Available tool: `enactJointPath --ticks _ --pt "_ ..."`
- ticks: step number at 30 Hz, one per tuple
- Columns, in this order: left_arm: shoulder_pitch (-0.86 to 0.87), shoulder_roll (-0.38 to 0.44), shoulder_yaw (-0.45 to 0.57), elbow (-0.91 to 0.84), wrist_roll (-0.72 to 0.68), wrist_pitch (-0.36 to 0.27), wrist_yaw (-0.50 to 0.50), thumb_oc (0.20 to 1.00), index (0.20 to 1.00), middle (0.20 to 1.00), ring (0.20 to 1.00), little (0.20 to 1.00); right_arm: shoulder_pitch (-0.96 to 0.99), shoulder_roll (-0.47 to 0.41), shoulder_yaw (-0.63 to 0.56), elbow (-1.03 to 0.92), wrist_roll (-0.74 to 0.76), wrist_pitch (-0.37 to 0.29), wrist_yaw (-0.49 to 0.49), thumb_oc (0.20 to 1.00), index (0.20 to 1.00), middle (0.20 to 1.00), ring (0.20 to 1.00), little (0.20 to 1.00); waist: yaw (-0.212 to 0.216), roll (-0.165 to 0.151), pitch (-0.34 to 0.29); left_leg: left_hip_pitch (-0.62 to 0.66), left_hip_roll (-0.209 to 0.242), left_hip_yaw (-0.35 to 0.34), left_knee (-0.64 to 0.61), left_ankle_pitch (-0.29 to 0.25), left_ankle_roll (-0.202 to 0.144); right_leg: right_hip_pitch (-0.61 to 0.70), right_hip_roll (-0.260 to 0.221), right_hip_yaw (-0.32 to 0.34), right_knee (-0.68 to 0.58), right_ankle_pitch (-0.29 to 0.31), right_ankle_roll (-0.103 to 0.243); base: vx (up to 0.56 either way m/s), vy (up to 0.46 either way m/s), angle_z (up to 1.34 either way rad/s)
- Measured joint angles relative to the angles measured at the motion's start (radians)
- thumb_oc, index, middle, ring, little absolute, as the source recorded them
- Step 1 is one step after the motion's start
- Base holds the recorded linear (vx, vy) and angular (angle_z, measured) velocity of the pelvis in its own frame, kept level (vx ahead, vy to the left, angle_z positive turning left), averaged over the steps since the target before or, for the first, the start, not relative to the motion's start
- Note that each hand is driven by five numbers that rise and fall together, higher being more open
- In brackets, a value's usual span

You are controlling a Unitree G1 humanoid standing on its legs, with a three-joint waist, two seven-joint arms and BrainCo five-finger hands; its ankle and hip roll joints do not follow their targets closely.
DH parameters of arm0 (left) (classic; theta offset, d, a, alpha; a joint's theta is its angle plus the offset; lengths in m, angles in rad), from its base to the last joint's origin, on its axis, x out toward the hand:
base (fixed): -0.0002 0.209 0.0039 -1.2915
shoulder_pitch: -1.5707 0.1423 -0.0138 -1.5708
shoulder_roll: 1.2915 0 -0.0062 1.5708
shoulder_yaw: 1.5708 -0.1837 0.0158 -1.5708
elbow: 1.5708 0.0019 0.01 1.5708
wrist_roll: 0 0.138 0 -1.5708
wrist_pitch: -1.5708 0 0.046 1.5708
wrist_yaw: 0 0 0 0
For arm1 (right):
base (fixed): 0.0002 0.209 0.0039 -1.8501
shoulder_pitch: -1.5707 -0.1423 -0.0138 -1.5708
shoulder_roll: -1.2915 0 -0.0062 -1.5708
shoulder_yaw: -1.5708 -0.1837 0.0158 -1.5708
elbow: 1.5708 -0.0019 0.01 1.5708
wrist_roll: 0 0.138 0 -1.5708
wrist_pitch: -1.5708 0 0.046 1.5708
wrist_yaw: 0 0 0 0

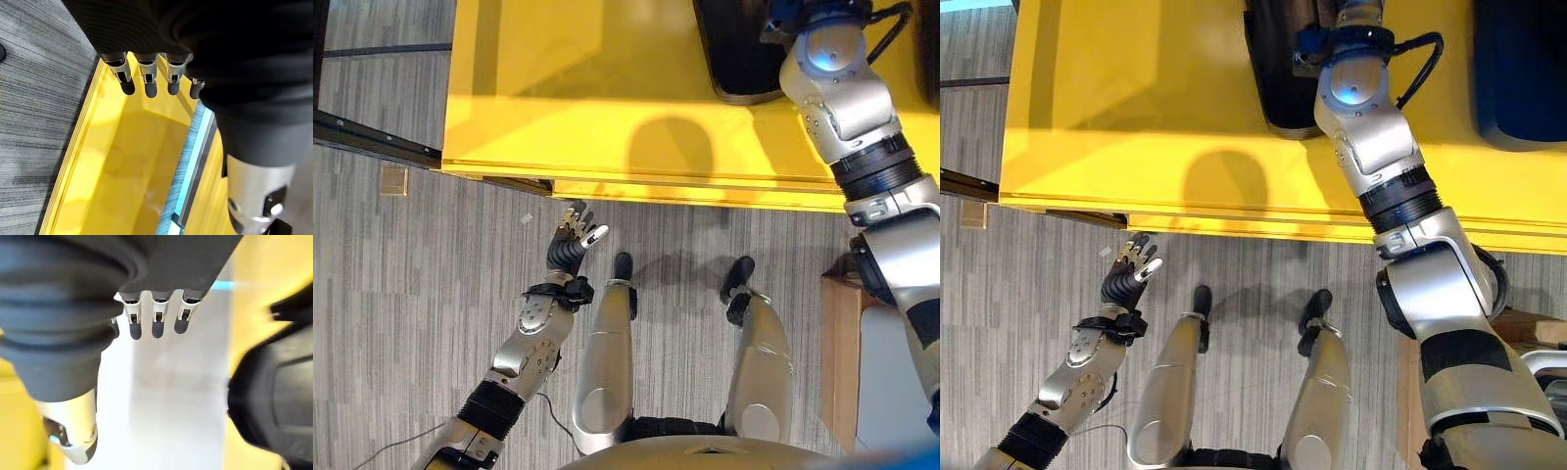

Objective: Move parts from the plastic box to the shelf.

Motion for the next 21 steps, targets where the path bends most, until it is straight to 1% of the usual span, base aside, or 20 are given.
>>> enactJointPath --ticks 4,7,10,13,14,15,16,17,18,19,20,21 --pt "0.010 0.000 0.004 0.000 0.001 0.000 0.001 1.000 1.000 1.000 1.000 1.000 0.064 -0.003 -0.029 -0.030 -0.031 0.008 -0.003 1.000 1.000 1.000 1.000 1.000 -0.002 -0.001 0.001 -0.003 0.004 0.000 0.004 -0.003 0.006 -0.001 0.005 0.001 -0.004 0.000 -0.004 0.00 0.000 -0.01" --pt "0.023 0.000 0.009 0.000 0.001 0.001 0.005 1.000 1.000 1.000 1.000 1.000 0.126 -0.003 -0.074 -0.094 -0.048 0.008 -0.008 1.000 1.000 1.000 1.000 1.000 -0.003 -0.004 0.001 -0.004 0.010 0.001 0.004 -0.004 0.006 -0.001 0.011 0.001 -0.008 0.000 -0.003 0.00 0.002 -0.03" --pt "0.028 -0.001 0.011 0.000 0.002 0.001 0.015 1.000 1.000 1.000 1.000 1.000 0.158 -0.003 -0.087 -0.118 -0.085 0.009 -0.020 1.000 1.000 1.000 1.000 1.000 -0.014 -0.005 0.002 -0.005 0.011 0.002 0.003 -0.004 0.006 -0.003 0.013 0.001 -0.008 0.000 -0.003 -0.03 0.005 0.00" --pt "0.031 -0.011 0.029 -0.002 0.003 0.002 0.016 1.000 1.000 1.000 1.000 1.000 0.229 -0.004 -0.137 -0.218 -0.106 0.009 -0.022 1.000 1.000 1.000 1.000 1.000 -0.018 -0.012 0.005 -0.008 0.011 0.003 0.004 0.000 0.000 -0.008 0.013 0.002 -0.005 0.007 -0.004 0.00 0.005 -0.01" --pt "0.035 -0.015 0.038 -0.005 0.003 0.001 0.016 1.000 1.000 1.000 1.000 1.000 0.257 -0.004 -0.151 -0.257 -0.121 0.007 -0.023 1.000 1.000 1.000 1.000 1.000 -0.016 -0.014 0.006 -0.010 0.012 0.002 0.002 -0.010 0.007 -0.009 0.013 0.001 -0.007 -0.005 -0.005 0.00 0.000 0.00" --pt "0.038 -0.016 0.041 -0.004 0.003 0.003 0.018 1.000 1.000 1.000 1.000 1.000 0.262 -0.003 -0.150 -0.262 -0.126 0.007 -0.023 1.000 1.000 1.000 1.000 1.000 -0.021 -0.016 0.007 -0.009 0.012 0.003 0.004 -0.012 0.007 -0.009 0.013 0.002 -0.006 -0.008 -0.001 0.00 0.002 -0.03" --pt "0.038 -0.017 0.041 -0.003 0.005 0.003 0.017 1.000 1.000 1.000 1.000 1.000 0.276 -0.003 -0.159 -0.274 -0.134 0.007 -0.022 1.000 1.000 1.000 1.000 1.000 -0.022 -0.016 0.007 -0.008 0.013 0.004 0.006 -0.007 0.001 -0.009 0.015 0.006 -0.005 0.002 -0.006 -0.07 0.007 -0.03" --pt "0.039 -0.018 0.041 -0.004 0.008 0.002 0.017 1.000 1.000 1.000 1.000 1.000 0.301 -0.003 -0.175 -0.300 -0.148 0.006 -0.022 1.000 1.000 1.000 1.000 1.000 -0.020 -0.016 0.007 -0.009 0.013 0.004 0.008 -0.005 -0.002 -0.010 0.015 0.006 -0.002 0.006 -0.002 0.08 -0.017 -0.02" --pt "0.045 -0.019 0.043 -0.002 0.010 0.001 0.017 1.000 1.000 1.000 1.000 1.000 0.334 -0.004 -0.188 -0.331 -0.165 0.001 -0.023 1.000 1.000 1.000 1.000 1.000 -0.024 -0.017 0.008 -0.012 0.013 0.004 0.011 -0.009 -0.002 -0.013 0.015 0.007 0.001 0.001 -0.001 0.00 0.000 0.00" --pt "0.046 -0.020 0.043 0.005 0.010 0.002 0.017 1.000 1.000 1.000 1.000 1.000 0.345 -0.006 -0.189 -0.330 -0.167 0.001 -0.021 1.000 1.000 1.000 1.000 1.000 -0.025 -0.017 0.008 -0.015 0.014 0.003 0.015 -0.009 -0.002 -0.016 0.015 0.007 0.004 0.001 -0.001 0.08 -0.015 0.00" --pt "0.051 -0.020 0.044 0.004 0.011 0.004 0.017 1.000 1.000 1.000 1.000 1.000 0.369 -0.007 -0.194 -0.332 -0.171 0.002 -0.022 1.000 1.000 1.000 1.000 1.000 -0.027 -0.017 0.008 -0.018 0.016 0.002 0.017 -0.018 0.007 -0.017 0.017 0.005 0.004 -0.008 -0.005 0.00 0.000 0.00" --pt "0.054 -0.021 0.044 0.004 0.012 0.004 0.017 1.000 1.000 1.000 1.000 1.000 0.383 -0.008 -0.198 -0.332 -0.179 0.005 -0.022 1.000 1.000 1.000 1.000 1.000 -0.032 -0.017 0.008 -0.018 0.017 0.003 0.018 -0.018 0.006 -0.017 0.018 0.005 0.004 -0.006 -0.002 0.00 0.000 0.00"
